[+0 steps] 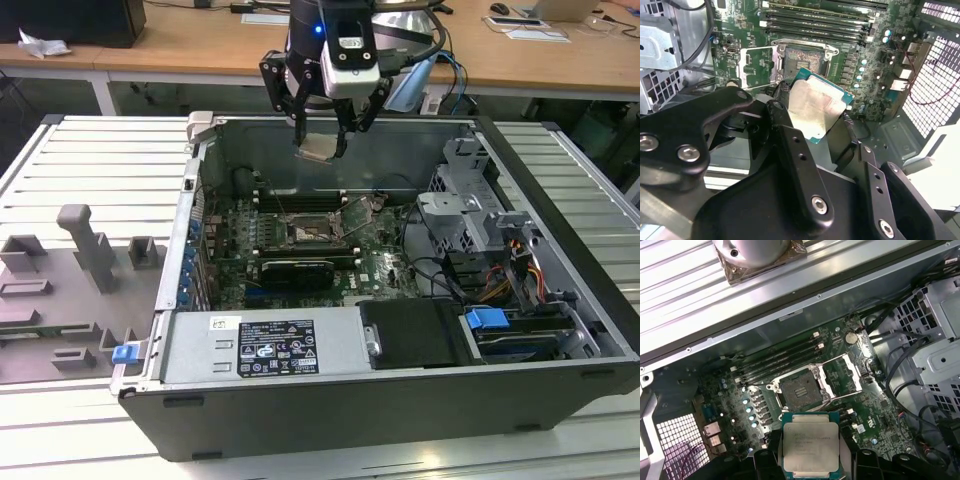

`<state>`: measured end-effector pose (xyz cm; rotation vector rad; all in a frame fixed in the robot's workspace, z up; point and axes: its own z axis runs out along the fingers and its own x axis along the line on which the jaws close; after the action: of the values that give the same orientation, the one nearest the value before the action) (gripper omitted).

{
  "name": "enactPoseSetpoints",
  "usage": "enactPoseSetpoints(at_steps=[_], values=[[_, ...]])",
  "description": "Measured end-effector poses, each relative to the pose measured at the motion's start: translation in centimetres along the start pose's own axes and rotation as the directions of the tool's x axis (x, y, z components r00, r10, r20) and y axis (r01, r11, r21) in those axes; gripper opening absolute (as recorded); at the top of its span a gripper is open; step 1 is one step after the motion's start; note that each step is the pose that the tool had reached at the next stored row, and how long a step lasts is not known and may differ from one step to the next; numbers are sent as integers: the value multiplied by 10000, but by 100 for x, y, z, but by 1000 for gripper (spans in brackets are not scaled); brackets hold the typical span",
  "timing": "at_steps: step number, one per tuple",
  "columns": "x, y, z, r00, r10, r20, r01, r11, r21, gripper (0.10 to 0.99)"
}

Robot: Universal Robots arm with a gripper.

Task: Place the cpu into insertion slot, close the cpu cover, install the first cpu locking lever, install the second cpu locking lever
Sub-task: 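Place the cpu into insertion slot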

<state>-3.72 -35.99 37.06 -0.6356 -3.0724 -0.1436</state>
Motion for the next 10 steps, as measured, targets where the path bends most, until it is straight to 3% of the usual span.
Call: enactPoseSetpoints(at_steps=[10], values=[[0, 0, 2, 9994, 331, 30, -331, 9995, -7, 541]])
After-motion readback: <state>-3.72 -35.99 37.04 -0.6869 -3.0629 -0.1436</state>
